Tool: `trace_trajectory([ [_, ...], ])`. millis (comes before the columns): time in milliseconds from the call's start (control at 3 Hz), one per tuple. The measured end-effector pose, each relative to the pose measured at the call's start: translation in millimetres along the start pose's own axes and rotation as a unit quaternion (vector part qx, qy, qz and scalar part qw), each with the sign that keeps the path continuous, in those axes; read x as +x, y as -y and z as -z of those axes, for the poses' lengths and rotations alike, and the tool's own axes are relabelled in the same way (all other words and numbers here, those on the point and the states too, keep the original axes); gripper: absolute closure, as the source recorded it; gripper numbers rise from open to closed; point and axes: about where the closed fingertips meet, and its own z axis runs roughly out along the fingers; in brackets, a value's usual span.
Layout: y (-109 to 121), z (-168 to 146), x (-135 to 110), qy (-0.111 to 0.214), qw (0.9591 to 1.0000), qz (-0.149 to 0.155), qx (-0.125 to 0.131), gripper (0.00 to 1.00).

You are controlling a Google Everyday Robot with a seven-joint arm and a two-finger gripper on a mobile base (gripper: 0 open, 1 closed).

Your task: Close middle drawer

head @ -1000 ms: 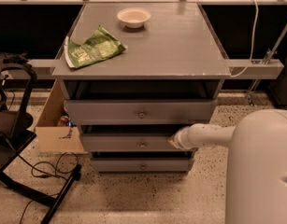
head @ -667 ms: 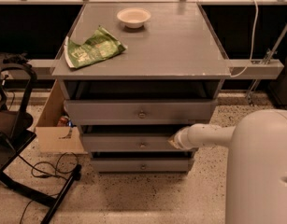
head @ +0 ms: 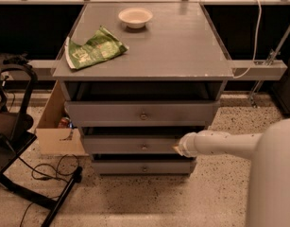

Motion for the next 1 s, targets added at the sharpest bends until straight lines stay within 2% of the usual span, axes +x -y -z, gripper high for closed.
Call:
trace_trajectory([
  [333, -10, 37, 13, 0.010, 0.9999, 0.008, -0.007, 1.00],
  [667, -17, 105, 39, -0.012, 0.9995, 0.027, -0.011, 1.00],
  [1000, -11, 197, 55, -0.041, 0.9986, 0.029, 0.013, 1.00],
])
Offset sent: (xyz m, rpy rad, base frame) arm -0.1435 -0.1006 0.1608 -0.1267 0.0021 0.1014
